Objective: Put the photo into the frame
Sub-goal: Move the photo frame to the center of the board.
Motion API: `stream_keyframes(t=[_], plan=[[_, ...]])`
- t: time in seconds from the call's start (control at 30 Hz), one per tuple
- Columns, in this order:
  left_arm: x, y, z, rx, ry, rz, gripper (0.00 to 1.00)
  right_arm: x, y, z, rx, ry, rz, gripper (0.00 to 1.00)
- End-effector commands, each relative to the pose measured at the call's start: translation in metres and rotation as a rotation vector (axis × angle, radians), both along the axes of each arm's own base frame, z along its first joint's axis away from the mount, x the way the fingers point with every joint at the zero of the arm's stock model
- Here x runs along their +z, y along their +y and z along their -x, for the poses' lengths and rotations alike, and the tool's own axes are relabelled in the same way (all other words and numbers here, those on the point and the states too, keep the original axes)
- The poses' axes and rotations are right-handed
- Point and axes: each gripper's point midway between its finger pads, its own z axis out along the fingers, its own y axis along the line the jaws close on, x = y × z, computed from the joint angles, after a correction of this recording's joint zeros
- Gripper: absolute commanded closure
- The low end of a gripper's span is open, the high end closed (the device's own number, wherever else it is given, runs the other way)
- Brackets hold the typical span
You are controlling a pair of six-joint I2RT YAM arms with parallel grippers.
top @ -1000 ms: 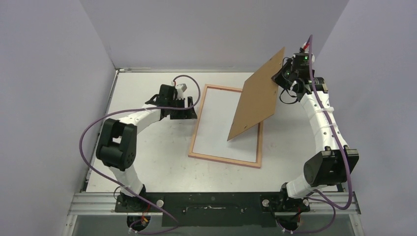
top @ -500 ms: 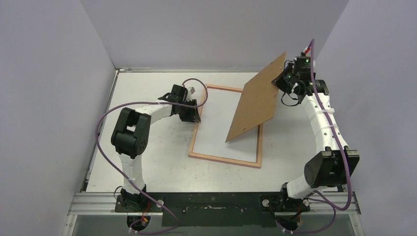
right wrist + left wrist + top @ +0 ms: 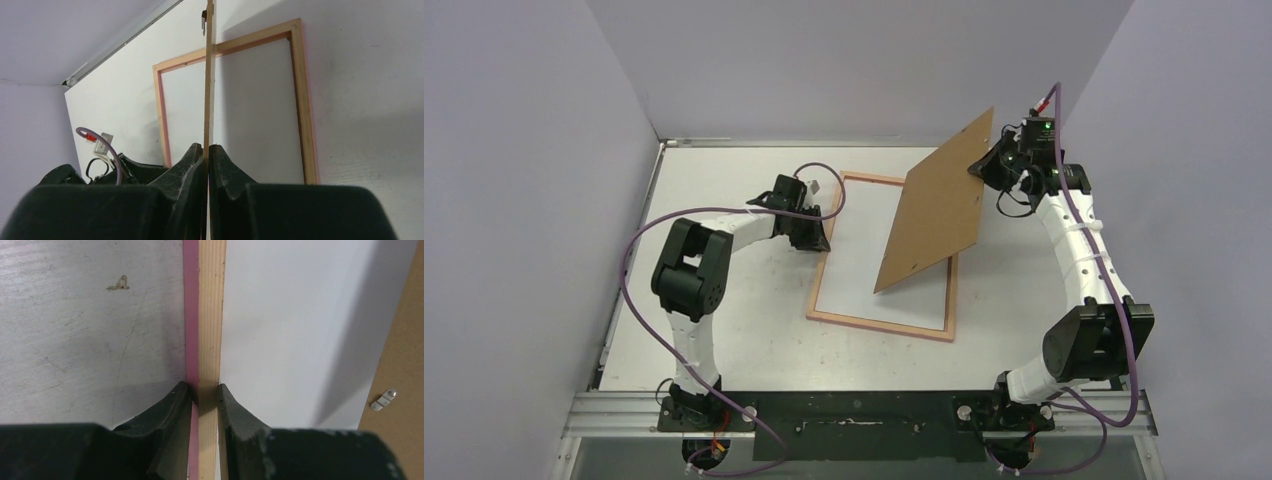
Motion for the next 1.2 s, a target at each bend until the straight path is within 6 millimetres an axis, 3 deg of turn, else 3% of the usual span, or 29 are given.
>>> stream_keyframes(t=[0.0, 0.3, 0.5, 0.63, 0.73, 0.93, 1.07, 1.17], plan=[[-0.003, 0.017, 0.013, 0.06, 0.042, -0.036, 0.92, 0.044, 0.021, -0.003, 0.106, -0.158, -0.082, 1.0], [-0.003, 0.047, 0.031, 0.205, 0.117, 0.012, 0.96, 0.053, 0.054, -0.005, 0.237, -0.222, -0.19, 1.0], [0.009, 0.063, 0.035, 0.267, 0.11, 0.104, 0.94, 0.063, 0.096, -0.001, 0.382, -0.319, -0.243, 1.0], [0.021, 0.064, 0.035, 0.234, 0.083, 0.147, 0.78, 0.068, 0.116, -0.004, 0.408, -0.376, -0.29, 1.0], [0.034, 0.071, 0.029, 0.237, 0.055, 0.207, 0.65, 0.057, 0.126, -0.008, 0.413, -0.379, -0.305, 1.0], [0.078, 0.083, 0.015, 0.219, -0.068, 0.377, 0.31, 0.03, 0.129, -0.018, 0.419, -0.358, -0.329, 1.0], [0.081, 0.094, 0.017, 0.213, -0.068, 0.408, 0.29, 0.016, 0.133, -0.024, 0.426, -0.311, -0.348, 1.0], [0.072, 0.096, 0.015, 0.223, -0.024, 0.432, 0.34, 0.01, 0.142, -0.023, 0.449, -0.284, -0.388, 1.0]])
